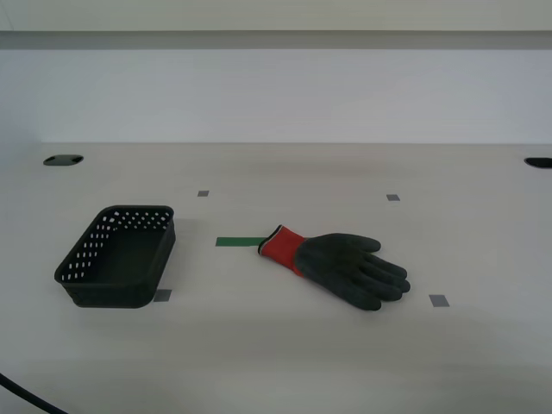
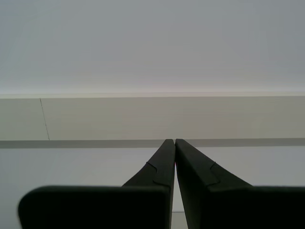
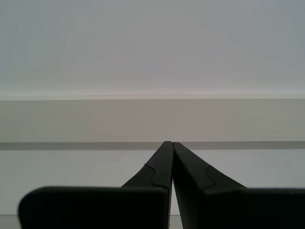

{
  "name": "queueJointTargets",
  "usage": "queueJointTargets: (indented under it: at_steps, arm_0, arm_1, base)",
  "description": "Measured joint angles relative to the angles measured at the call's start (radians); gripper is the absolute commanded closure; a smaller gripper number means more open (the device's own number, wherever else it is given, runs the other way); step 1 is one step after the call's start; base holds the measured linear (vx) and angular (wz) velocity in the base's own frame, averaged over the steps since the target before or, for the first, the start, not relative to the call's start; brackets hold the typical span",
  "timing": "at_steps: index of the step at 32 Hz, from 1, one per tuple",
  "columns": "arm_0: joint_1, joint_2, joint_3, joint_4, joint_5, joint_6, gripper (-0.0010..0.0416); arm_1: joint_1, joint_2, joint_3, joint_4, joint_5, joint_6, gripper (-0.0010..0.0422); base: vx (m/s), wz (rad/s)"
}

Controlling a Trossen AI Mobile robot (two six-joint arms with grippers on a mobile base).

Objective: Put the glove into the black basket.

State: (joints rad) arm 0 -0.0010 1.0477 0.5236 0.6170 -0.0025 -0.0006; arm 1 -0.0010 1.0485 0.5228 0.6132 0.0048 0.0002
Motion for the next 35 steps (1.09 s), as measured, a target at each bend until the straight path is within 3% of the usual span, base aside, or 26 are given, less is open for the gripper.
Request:
queueJointTargets:
  at_steps: [35]
  arm_0:
    - [0.001, 0.0, 0.0, 0.0, 0.0, 0.0, 0.0405]
  arm_1:
    - [0.0, 0.0, 0.0, -0.002, 0.0, 0.0, 0.0412]
  base:
    - [0.0, 0.0]
